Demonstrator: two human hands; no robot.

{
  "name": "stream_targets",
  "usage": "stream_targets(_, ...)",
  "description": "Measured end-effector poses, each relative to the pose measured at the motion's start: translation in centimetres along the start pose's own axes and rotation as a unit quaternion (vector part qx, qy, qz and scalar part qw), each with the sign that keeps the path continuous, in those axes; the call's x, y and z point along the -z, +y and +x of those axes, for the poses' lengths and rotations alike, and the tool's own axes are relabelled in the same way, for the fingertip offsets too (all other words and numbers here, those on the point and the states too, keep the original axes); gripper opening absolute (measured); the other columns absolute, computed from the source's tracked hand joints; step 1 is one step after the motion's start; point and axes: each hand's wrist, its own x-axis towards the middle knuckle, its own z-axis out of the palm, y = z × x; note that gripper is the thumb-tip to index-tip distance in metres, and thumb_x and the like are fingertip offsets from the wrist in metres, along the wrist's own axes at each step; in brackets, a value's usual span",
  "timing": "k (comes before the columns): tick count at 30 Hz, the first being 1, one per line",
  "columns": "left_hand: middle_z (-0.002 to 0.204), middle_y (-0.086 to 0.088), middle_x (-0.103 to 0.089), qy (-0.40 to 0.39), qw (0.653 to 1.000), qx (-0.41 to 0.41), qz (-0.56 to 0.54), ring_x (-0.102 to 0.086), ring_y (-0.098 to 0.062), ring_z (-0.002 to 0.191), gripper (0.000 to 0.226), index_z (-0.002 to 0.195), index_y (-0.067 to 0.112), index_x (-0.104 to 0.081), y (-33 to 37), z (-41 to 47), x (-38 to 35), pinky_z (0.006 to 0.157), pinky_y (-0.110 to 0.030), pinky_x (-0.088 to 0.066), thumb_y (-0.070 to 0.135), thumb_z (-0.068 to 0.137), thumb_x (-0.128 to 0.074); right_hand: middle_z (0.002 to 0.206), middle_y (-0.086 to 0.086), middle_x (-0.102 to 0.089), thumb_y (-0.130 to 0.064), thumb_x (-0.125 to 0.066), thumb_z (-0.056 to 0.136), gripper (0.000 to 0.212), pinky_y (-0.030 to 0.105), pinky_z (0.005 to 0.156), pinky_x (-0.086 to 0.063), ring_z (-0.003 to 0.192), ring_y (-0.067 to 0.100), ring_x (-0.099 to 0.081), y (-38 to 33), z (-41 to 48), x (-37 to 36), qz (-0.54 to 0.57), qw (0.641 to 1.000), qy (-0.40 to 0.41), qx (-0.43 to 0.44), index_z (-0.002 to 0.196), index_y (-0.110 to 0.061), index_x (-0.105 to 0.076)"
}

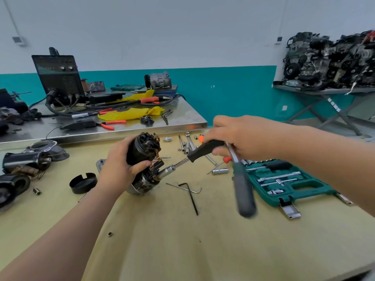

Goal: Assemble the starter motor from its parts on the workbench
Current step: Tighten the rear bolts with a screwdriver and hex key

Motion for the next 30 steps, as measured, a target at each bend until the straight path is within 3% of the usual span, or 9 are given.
stream_targets(6, 0.110, 0.018, -0.048, 0.006, 1.000, 0.009, 0.002, -0.038, 0.004, 0.100, 0.069, 0.131, 0.031, -0.048, -0.3, -0.1, -0.1, 0.090, -0.033, -0.036, 0.021, 0.073, -0.083, 0.112, -0.011, -0.042, -0.022, -0.059, 0.094, 0.031, 0.025, 0.082, -0.043, 0.087, 0.007, -0.050, -0.4, -0.1, -0.1, 0.111, 0.993, -0.006, -0.040, 0.123, -0.031, -0.053)
stream_targets(10, 0.113, 0.016, -0.048, 0.010, 1.000, 0.000, -0.004, -0.038, 0.004, 0.101, 0.070, 0.131, 0.034, -0.046, -0.5, -0.2, -0.2, 0.091, -0.032, -0.035, 0.021, 0.073, -0.083, 0.089, -0.008, -0.061, -0.039, -0.052, 0.096, 0.010, 0.025, 0.063, -0.044, 0.076, 0.008, -0.059, -1.3, 0.4, -0.7, 0.187, 0.972, 0.061, -0.132, 0.101, -0.030, -0.055)
stream_targets(12, 0.112, 0.016, -0.048, 0.010, 1.000, -0.001, -0.003, -0.037, 0.007, 0.099, 0.071, 0.128, 0.039, -0.043, -0.6, -0.2, -0.2, 0.090, -0.033, -0.036, 0.021, 0.073, -0.083, 0.084, -0.007, -0.061, -0.050, -0.049, 0.094, 0.022, 0.026, 0.062, -0.046, 0.073, 0.008, -0.060, -1.5, 0.6, -1.1, 0.205, 0.961, 0.071, -0.169, 0.099, -0.030, -0.057)
stream_targets(15, 0.110, 0.017, -0.047, 0.011, 1.000, -0.002, 0.001, -0.037, 0.006, 0.098, 0.071, 0.127, 0.040, -0.043, -0.6, -0.1, -0.3, 0.089, -0.034, -0.036, 0.022, 0.072, -0.083, 0.094, -0.015, -0.057, -0.050, -0.064, 0.085, 0.031, 0.021, 0.067, -0.044, 0.084, 0.007, -0.058, -1.1, 0.3, -0.3, 0.225, 0.963, 0.003, -0.146, 0.111, -0.039, -0.053)
stream_targets(19, 0.113, 0.016, -0.047, 0.008, 1.000, -0.001, 0.010, -0.038, 0.002, 0.103, 0.071, 0.130, 0.036, -0.044, -0.7, -0.1, -0.3, 0.091, -0.034, -0.036, 0.024, 0.072, -0.083, 0.074, -0.014, -0.060, -0.040, -0.060, 0.090, 0.013, 0.025, 0.056, -0.038, 0.071, 0.006, -0.058, -1.3, 0.3, -0.4, 0.164, 0.981, 0.024, -0.106, 0.083, -0.038, -0.050)
stream_targets(23, 0.113, 0.015, -0.048, 0.007, 1.000, -0.002, 0.007, -0.042, -0.005, 0.105, 0.070, 0.131, 0.031, -0.047, -0.7, -0.1, -0.2, 0.091, -0.035, -0.038, 0.022, 0.073, -0.083, 0.092, -0.005, -0.066, -0.052, -0.057, 0.089, 0.029, 0.034, 0.057, -0.058, 0.066, 0.012, -0.070, -1.1, 1.1, -0.8, 0.276, 0.938, 0.015, -0.208, 0.110, -0.033, -0.053)
stream_targets(25, 0.112, 0.015, -0.049, 0.009, 1.000, -0.004, 0.005, -0.043, -0.005, 0.104, 0.069, 0.131, 0.031, -0.047, -0.6, -0.1, -0.2, 0.090, -0.035, -0.038, 0.021, 0.073, -0.083, 0.105, -0.014, -0.061, -0.044, -0.069, 0.083, 0.044, 0.029, 0.063, -0.059, 0.070, 0.009, -0.068, -0.6, 0.7, -0.2, 0.284, 0.943, -0.041, -0.170, 0.120, -0.036, -0.047)
stream_targets(27, 0.112, 0.015, -0.049, 0.008, 1.000, -0.004, 0.003, -0.043, -0.006, 0.104, 0.069, 0.131, 0.029, -0.048, -0.6, -0.2, -0.2, 0.091, -0.035, -0.037, 0.021, 0.072, -0.083, 0.094, -0.021, -0.062, -0.037, -0.069, 0.084, 0.046, 0.026, 0.067, -0.054, 0.072, 0.007, -0.065, -0.4, 0.4, -0.1, 0.225, 0.964, -0.054, -0.130, 0.124, -0.039, -0.047)
stream_targets(30, 0.114, 0.015, -0.049, 0.010, 1.000, -0.002, 0.006, -0.042, -0.005, 0.105, 0.070, 0.132, 0.028, -0.048, -0.6, -0.1, -0.2, 0.091, -0.034, -0.037, 0.021, 0.072, -0.083, 0.077, -0.009, -0.066, -0.047, -0.056, 0.090, 0.035, 0.032, 0.068, -0.056, 0.061, 0.005, -0.068, -1.0, 1.2, -0.2, 0.226, 0.960, 0.001, -0.164, 0.122, -0.033, -0.051)
